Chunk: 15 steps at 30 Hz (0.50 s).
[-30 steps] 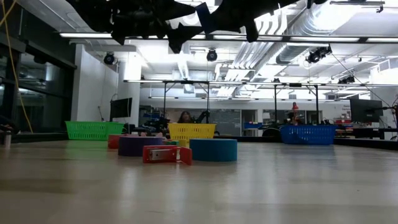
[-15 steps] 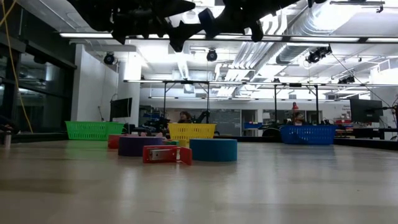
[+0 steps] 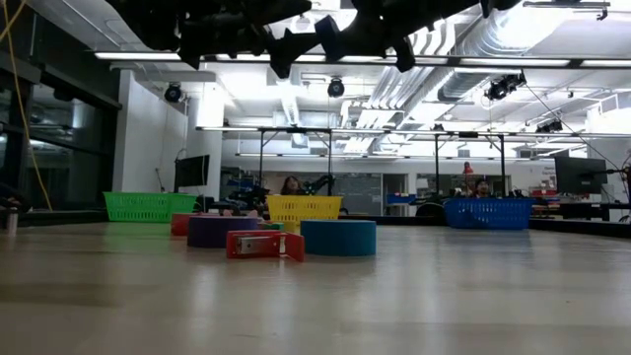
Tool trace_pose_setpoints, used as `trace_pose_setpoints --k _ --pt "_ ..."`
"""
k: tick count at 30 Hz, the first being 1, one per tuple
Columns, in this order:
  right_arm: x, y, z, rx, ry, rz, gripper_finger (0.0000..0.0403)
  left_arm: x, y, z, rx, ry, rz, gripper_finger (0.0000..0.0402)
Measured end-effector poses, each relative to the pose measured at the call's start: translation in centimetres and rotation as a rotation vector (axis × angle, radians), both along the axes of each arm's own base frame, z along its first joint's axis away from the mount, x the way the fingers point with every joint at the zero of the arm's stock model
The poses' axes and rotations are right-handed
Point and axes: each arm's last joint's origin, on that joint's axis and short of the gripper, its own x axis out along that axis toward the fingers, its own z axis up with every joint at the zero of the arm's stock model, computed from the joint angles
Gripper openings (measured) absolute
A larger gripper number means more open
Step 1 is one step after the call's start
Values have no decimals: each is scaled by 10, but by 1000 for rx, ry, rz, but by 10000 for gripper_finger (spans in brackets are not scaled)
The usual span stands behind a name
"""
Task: Pick and place Stapler, Stapler remover, tape
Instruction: Put the blue tape into the yellow bin
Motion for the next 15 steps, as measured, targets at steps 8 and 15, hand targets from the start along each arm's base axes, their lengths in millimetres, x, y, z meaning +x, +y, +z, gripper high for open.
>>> trace_pose_setpoints --k 8,15 --pt "6 0 -2 2 -38 34 31 0 0 1 3 -6 3 284" --pt "12 -1 -7 3 -67 9 31 0 0 2 -8 -11 5 284"
